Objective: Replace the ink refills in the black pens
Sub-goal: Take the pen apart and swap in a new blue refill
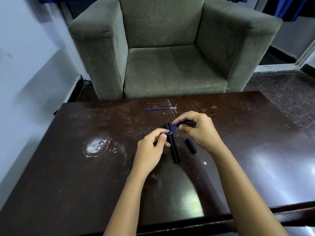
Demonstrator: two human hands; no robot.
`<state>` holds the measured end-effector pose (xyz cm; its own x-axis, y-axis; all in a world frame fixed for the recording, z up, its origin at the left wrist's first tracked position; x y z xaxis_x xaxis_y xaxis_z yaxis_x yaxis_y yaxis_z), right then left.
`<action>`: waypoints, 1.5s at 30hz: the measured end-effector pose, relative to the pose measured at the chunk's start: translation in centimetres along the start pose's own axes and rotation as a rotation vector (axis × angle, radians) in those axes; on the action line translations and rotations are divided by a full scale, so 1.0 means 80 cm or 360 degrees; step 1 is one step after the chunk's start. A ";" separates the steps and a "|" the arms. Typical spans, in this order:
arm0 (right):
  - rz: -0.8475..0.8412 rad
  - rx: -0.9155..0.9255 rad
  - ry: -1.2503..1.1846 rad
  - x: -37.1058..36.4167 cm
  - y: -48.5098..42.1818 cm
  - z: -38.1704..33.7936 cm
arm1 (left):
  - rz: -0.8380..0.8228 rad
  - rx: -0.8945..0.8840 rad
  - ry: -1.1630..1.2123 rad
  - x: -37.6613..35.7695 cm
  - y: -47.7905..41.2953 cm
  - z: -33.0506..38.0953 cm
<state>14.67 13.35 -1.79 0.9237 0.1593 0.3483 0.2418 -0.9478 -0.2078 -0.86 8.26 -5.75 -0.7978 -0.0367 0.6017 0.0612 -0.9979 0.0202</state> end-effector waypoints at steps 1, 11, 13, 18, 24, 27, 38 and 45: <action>-0.0022 0.0026 -0.0002 0.000 0.000 -0.002 | -0.0004 -0.0002 -0.0013 0.000 0.000 -0.001; -0.0267 0.0004 0.0001 -0.001 0.005 -0.001 | -0.0021 -0.0029 0.0030 -0.007 0.001 -0.002; -0.0328 0.0021 0.0085 -0.011 0.005 0.000 | -0.0008 -0.0039 0.0019 -0.006 0.002 -0.002; -0.0337 0.0001 0.0103 -0.019 0.001 0.009 | 0.0052 -0.0062 -0.0072 0.000 0.001 -0.005; -0.0366 -0.0067 0.0177 -0.017 0.003 0.012 | 0.0035 -0.0064 -0.0158 0.002 0.002 -0.007; -0.0399 -0.0047 0.0045 -0.006 0.003 0.014 | 0.0035 -0.0064 -0.0179 0.000 0.002 -0.008; -0.0403 -0.0068 0.0054 -0.006 0.003 0.019 | 0.0064 -0.0110 -0.0192 0.001 0.001 -0.009; -0.0441 -0.0075 0.0118 -0.009 0.004 0.021 | 0.0023 -0.0124 -0.0195 -0.002 0.002 -0.009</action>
<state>14.56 13.37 -3.69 0.7998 0.3952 0.4519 0.4664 -0.8830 -0.0531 -1.13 8.06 -6.41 -0.7178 -0.0490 0.6945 0.0217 -0.9986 -0.0480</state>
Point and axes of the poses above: each hand's wrist, its own y-axis away from the middle knuckle, its own x-axis out of the back of the hand, z = x × y, the point moved 5 cm from there along -y, towards the middle knuckle, and after that the axes turned 12 degrees about -y, right-handed, at the moved point
